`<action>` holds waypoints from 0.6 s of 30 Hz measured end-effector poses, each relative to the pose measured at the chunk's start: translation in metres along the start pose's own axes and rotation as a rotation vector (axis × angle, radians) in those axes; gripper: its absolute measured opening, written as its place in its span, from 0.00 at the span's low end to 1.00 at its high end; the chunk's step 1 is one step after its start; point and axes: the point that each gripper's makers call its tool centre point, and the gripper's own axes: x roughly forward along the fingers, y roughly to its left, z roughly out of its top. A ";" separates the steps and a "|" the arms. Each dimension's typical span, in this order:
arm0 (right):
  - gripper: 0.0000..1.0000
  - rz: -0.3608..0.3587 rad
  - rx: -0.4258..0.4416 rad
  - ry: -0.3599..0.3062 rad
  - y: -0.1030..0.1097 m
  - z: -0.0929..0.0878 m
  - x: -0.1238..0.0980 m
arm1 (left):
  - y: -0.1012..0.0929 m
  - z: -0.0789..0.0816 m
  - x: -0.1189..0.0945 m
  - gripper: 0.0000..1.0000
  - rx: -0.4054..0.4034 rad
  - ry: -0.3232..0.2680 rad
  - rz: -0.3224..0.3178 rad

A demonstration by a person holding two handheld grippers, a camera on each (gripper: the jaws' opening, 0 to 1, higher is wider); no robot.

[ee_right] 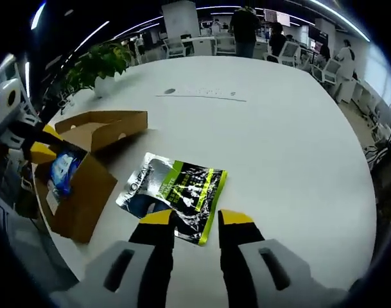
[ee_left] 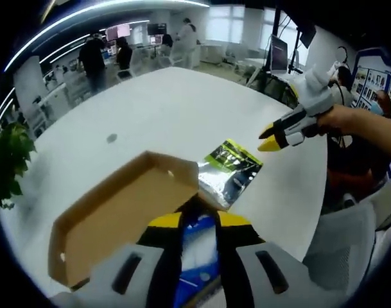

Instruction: Operate the shoe box by opening the lid, removing the specified soft item, and placing it in the target area until the item is outside and the box remains undamaged.

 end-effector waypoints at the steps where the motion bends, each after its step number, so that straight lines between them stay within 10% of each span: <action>1: 0.27 0.003 -0.004 -0.005 0.002 0.001 -0.002 | 0.001 -0.001 -0.002 0.18 -0.004 -0.003 0.003; 18: 0.40 0.072 -0.054 -0.060 0.048 0.014 -0.031 | 0.022 -0.034 -0.033 0.24 -0.048 -0.006 0.058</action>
